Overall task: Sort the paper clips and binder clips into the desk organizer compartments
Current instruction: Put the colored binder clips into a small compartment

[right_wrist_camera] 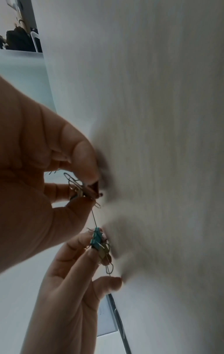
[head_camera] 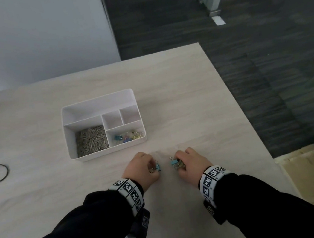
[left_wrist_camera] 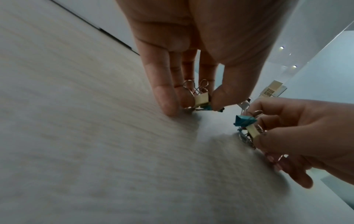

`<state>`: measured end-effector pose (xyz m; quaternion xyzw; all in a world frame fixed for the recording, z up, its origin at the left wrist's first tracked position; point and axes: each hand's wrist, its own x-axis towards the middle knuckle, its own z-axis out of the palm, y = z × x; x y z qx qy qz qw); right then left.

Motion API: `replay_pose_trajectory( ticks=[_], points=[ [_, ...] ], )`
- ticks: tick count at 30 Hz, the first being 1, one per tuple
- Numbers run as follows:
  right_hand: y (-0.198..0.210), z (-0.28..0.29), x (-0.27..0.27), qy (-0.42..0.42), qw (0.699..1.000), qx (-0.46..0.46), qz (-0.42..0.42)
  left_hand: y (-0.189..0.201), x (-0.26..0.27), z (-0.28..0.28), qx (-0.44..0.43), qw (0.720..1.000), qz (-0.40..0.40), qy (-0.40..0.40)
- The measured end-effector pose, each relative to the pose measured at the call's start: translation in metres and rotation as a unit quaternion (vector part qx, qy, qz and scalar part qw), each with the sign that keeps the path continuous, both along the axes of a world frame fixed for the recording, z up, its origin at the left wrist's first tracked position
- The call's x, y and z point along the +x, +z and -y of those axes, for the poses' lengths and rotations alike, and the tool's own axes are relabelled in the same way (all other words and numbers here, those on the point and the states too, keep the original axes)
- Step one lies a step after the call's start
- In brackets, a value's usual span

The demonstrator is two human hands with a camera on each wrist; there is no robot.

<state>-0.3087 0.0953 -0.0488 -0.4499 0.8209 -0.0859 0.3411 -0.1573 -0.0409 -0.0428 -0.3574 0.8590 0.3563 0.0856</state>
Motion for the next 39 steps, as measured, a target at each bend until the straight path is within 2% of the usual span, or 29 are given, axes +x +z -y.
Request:
replay_pose_trajectory(
  ticks=[3, 5, 8, 11, 14, 18, 26, 31, 33, 35, 37, 39],
  points=[
    [-0.001, 0.012, 0.002, -0.014, 1.0, -0.013, 0.018, 0.005, 0.012, 0.009, 0.012, 1.0, -0.004, 0.026],
    [-0.001, 0.021, 0.003, -0.028, 0.998, -0.037, 0.033, 0.009, 0.019, 0.013, 0.05, 0.995, -0.022, 0.081],
    [0.001, 0.038, 0.004, -0.046, 0.994, -0.082, 0.052, 0.02, 0.028, 0.02, 0.111, 0.977, -0.067, 0.168],
    [0.013, 0.057, 0.005, -0.088, 0.986, -0.119, 0.082, 0.036, 0.033, 0.034, 0.14, 0.959, -0.117, 0.217],
    [0.03, 0.08, 0.007, -0.089, 0.977, -0.167, 0.101, 0.048, 0.036, 0.055, 0.129, 0.947, -0.156, 0.249],
    [0.046, 0.113, 0.011, -0.073, 0.971, -0.206, 0.103, 0.062, 0.029, 0.081, 0.072, 0.948, -0.151, 0.27],
    [0.05, 0.142, 0.013, -0.019, 0.988, -0.148, 0.036, 0.059, 0.018, 0.096, -0.019, 0.971, -0.109, 0.212],
    [0.045, 0.119, 0.013, 0.026, 0.982, -0.185, 0.016, 0.052, 0.026, 0.091, -0.039, 0.974, -0.107, 0.195],
    [0.046, 0.104, 0.018, 0.082, 0.988, -0.132, 0.024, 0.05, 0.033, 0.085, -0.032, 0.975, -0.11, 0.189],
    [0.038, 0.087, 0.026, 0.159, 0.986, -0.033, 0.037, 0.047, 0.042, 0.077, -0.021, 0.976, -0.105, 0.187],
    [0.025, 0.071, 0.036, 0.236, 0.97, 0.043, 0.026, 0.043, 0.053, 0.068, -0.01, 0.975, -0.098, 0.197],
    [0.012, 0.059, 0.045, 0.275, 0.96, 0.058, 0.018, 0.038, 0.064, 0.059, 0.003, 0.974, -0.088, 0.209]
  ],
)
